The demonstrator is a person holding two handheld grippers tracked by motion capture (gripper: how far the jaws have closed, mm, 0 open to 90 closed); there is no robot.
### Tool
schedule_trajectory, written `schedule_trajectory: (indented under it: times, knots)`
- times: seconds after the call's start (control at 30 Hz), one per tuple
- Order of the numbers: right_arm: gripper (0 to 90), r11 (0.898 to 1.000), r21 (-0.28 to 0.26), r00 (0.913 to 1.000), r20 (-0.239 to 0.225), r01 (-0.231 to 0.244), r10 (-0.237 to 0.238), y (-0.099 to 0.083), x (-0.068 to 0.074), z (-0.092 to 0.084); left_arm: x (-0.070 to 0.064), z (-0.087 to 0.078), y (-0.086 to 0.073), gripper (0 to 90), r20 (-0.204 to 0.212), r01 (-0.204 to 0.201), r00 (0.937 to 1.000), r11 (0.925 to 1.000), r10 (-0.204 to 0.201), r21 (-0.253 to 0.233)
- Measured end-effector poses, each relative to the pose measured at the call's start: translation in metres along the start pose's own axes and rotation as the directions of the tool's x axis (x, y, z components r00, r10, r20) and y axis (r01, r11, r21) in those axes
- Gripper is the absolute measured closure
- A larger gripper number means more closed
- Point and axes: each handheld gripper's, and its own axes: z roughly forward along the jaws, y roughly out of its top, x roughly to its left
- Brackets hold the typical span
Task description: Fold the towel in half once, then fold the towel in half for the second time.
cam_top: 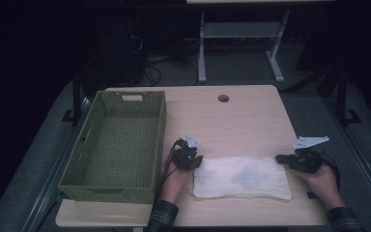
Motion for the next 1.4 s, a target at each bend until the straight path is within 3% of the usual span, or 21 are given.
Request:
schedule_trajectory:
  times: [0.07, 0.13, 0.37, 0.63, 0.83, 1.07, 1.4]
  knots:
    - [86.3, 1.000, 0.004, 0.9999, 0.006, 0.009, -0.009, 0.001, 0.001, 0.000, -0.001, 0.000, 0.000, 84.1, 0.009, -0.001, 1.0000, 1.0000, 0.001, 0.002]
    - [86.5, 1.000, 0.016, 0.9997, 0.024, 0.005, -0.005, 0.003, 0.001, -0.001, 0.000, 0.000, 0.001, 86.1, 0.003, 0.000, 1.0000, 1.0000, 0.000, 0.001]
    - [86.9, 0.999, -0.037, 0.9986, 0.039, -0.035, 0.036, 0.008, -0.017, -0.007, 0.013, 0.003, 0.010, 86.8, 0.004, 0.050, 0.9987, 0.9968, -0.050, -0.062]
    - [87.3, 0.996, -0.067, 0.9961, 0.063, -0.057, 0.061, 0.019, -0.033, -0.001, 0.023, 0.010, 0.023, 87.1, -0.030, 0.051, 0.9981, 0.9945, -0.054, -0.091]
    - [87.3, 0.993, -0.100, 0.9950, 0.070, -0.063, 0.070, 0.027, -0.042, 0.004, 0.028, 0.006, 0.035, 87.0, -0.063, 0.032, 0.9972, 0.9925, -0.039, -0.118]
    - [87.3, 0.989, -0.134, 0.9956, 0.066, -0.057, 0.066, 0.030, -0.040, -0.001, 0.026, -0.004, 0.037, 87.0, -0.072, 0.018, 0.9970, 0.9890, -0.029, -0.147]
    - [87.2, 0.983, -0.176, 0.9980, 0.041, -0.042, 0.049, 0.024, -0.028, -0.017, 0.016, -0.020, 0.022, 87.0, -0.067, 0.026, 0.9970, 0.9795, -0.040, -0.200]
